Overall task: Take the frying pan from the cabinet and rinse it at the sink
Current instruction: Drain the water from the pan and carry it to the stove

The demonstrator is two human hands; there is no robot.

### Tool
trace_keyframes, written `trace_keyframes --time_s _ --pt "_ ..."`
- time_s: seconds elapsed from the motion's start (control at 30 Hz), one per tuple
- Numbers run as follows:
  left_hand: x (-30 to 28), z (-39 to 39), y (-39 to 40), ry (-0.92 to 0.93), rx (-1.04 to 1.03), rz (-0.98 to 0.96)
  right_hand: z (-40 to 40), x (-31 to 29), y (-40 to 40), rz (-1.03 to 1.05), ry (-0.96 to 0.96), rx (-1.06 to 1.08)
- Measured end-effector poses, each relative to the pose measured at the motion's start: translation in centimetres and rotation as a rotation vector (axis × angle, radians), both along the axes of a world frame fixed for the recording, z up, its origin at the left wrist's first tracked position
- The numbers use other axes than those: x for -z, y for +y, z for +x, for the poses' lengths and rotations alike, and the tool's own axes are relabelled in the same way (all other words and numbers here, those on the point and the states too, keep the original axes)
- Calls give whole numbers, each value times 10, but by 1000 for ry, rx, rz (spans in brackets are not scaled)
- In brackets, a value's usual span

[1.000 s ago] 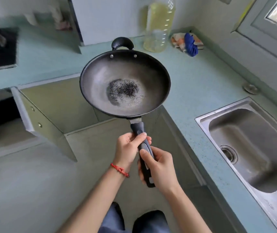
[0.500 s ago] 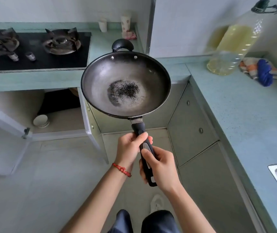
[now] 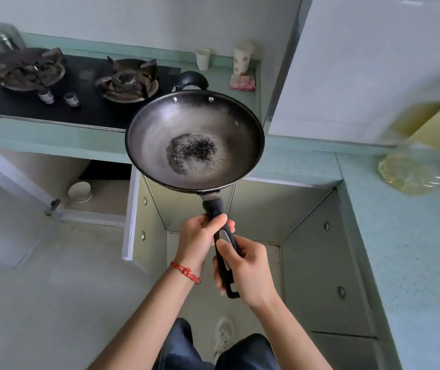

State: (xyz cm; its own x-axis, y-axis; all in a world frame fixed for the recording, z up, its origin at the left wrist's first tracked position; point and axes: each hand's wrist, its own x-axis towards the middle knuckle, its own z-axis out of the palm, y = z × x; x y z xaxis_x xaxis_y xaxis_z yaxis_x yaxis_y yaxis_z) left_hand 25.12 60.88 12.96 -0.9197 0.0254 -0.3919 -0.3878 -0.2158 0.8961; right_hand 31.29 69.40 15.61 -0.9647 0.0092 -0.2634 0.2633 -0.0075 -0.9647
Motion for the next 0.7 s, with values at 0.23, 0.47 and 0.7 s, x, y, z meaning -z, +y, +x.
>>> trace_keyframes --time_s 0.23,0.47,0.7 --pt "1 -73 19 -38 -46 28 -77 2 21 -22 -17 -32" --pt "16 -171 18 -53 -20 32 -175 22 17 -33 -26 2" --pt "25 -258 11 -82 26 -23 -258 32 13 -52 -46 15"
